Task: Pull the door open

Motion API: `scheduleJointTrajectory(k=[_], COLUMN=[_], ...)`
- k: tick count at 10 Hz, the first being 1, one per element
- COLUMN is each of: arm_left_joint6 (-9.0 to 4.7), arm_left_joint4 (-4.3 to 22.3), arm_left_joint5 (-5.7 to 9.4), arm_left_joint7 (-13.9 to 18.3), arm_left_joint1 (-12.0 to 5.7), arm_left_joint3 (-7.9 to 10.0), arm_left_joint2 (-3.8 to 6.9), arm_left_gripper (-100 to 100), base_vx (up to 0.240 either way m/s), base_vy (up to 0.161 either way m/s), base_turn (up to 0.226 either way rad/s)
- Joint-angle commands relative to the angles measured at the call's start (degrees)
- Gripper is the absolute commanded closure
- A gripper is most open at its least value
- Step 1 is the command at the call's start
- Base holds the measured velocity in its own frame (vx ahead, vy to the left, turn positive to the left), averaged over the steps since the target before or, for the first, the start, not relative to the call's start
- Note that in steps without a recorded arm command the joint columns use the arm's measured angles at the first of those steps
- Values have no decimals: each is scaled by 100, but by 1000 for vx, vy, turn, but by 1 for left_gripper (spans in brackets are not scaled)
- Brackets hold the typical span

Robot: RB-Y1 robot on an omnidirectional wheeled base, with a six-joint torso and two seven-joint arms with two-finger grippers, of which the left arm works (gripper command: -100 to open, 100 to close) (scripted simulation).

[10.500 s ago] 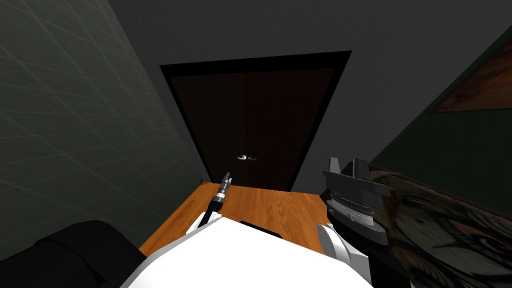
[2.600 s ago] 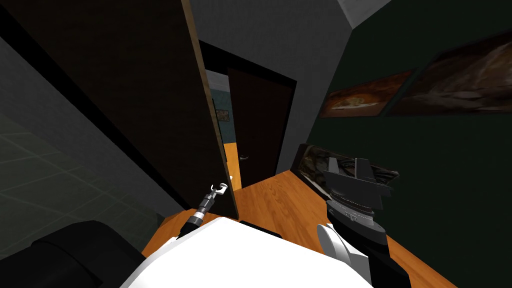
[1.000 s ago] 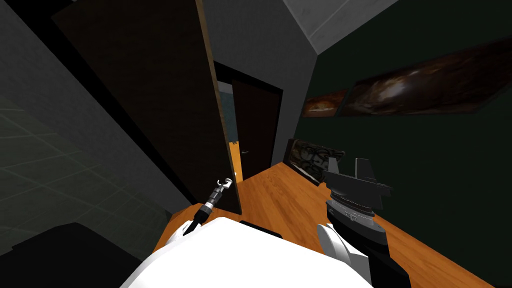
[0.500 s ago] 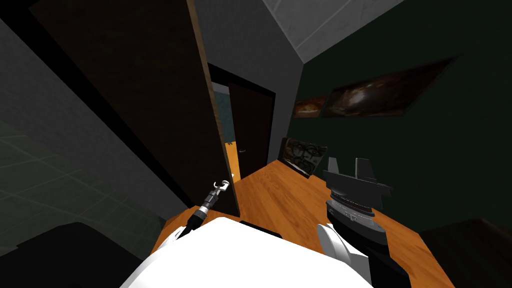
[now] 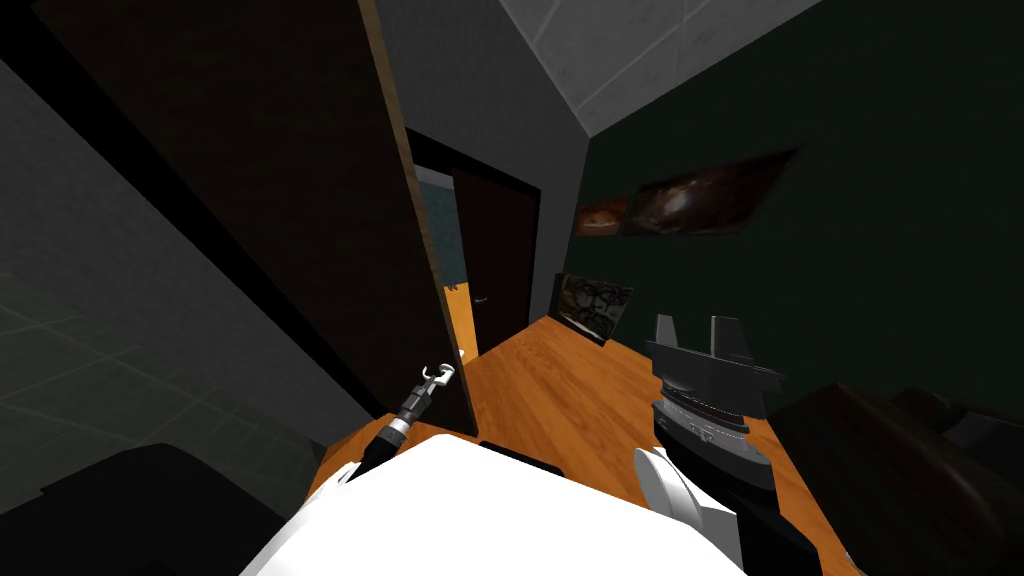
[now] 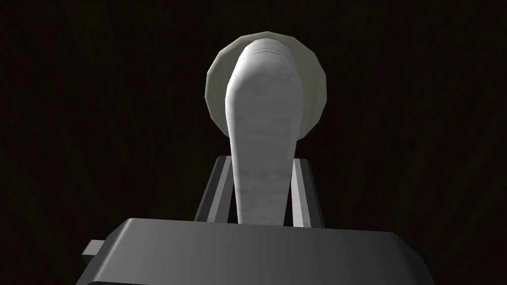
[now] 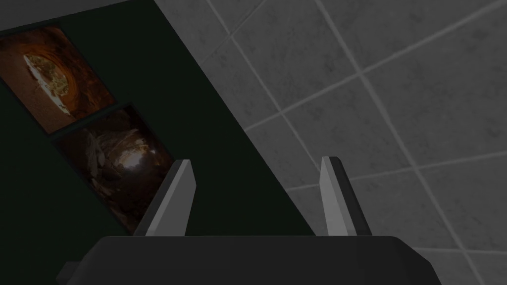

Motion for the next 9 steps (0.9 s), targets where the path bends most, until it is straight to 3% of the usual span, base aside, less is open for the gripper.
scheduleJointTrajectory(k=[1, 8, 9], arm_left_joint6=[-135, -676, -604], arm_left_joint4=[34, 307, 297], arm_left_joint5=[-23, -108, -102], arm_left_joint7=[32, 149, 138], arm_left_joint1=[56, 214, 191], arm_left_joint3=[-10, -32, -31], arm_left_joint2=[25, 145, 139], arm_left_gripper=[100, 100, 100], base_vx=[-222, -190, -73], base_vy=[59, 57, 31], base_turn=[-182, -149, -29])
